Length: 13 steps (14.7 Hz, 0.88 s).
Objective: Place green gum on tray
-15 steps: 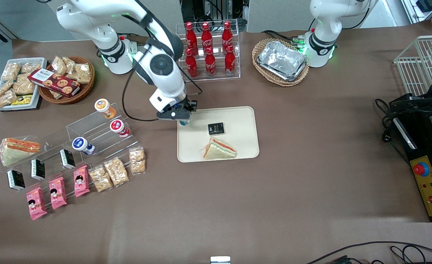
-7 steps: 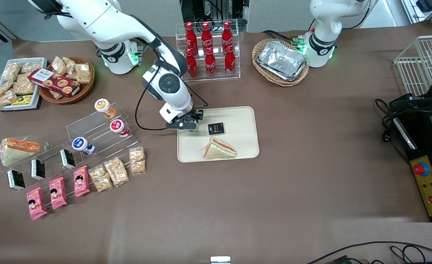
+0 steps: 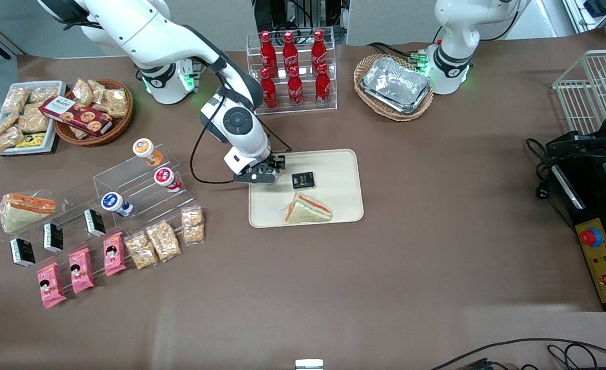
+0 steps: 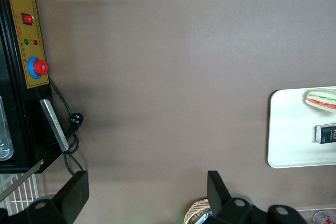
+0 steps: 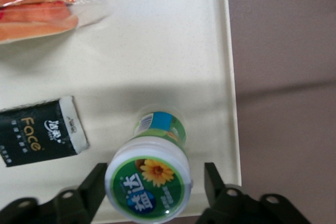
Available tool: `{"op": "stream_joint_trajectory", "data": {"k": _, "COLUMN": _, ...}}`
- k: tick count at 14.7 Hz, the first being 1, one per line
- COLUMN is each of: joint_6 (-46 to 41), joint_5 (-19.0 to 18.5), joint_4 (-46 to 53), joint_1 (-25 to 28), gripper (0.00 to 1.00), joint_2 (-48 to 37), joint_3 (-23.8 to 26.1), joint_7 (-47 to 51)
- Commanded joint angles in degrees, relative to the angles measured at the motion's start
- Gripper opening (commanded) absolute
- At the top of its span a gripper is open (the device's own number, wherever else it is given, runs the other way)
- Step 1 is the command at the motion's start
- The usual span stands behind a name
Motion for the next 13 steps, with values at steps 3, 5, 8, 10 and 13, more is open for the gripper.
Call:
{"op": "stream_joint_trajectory", "data": {"k": 3, "joint_6": -1.8, "joint_5": -1.6, "joint_4": 1.9, "joint_1": -1.6, "gripper": 1.00, "joint_2": -5.2, "joint_3": 0.0, "joint_7": 0.4}}
{"op": "stream_joint_trajectory", "data": {"k": 5, "joint_6": -5.2, "joint_5": -1.6, "joint_4": 3.9, "joint_1": -2.5, "gripper": 1.00, "joint_2": -9.1, "joint_3": -0.2, "joint_7": 0.2}}
{"op": "stream_joint_trajectory", "data": {"k": 8, "joint_6": -21.1, "joint_5": -1.0, "joint_4": 14.1, "joint_1": -7.4, "gripper": 1.00, "joint_2": -11.6, "joint_3": 0.0, "joint_7": -6.8}}
{"op": "stream_joint_trajectory", "data": {"k": 10, "joint_6": -32.1, "joint_5": -0.8, "joint_4": 23.1, "joint_1": -10.9, "gripper": 1.00, "joint_2": -11.6, "joint_3": 0.0, "joint_7": -11.2}}
{"op": "stream_joint_trajectory", "data": {"k": 13, "joint_6": -43.0, "joint_5": -0.4, "joint_4": 31.7, "joint_1": -14.8, "gripper": 1.00, "joint_2": -12.5, "joint_3": -3.7, "joint_7": -21.6}}
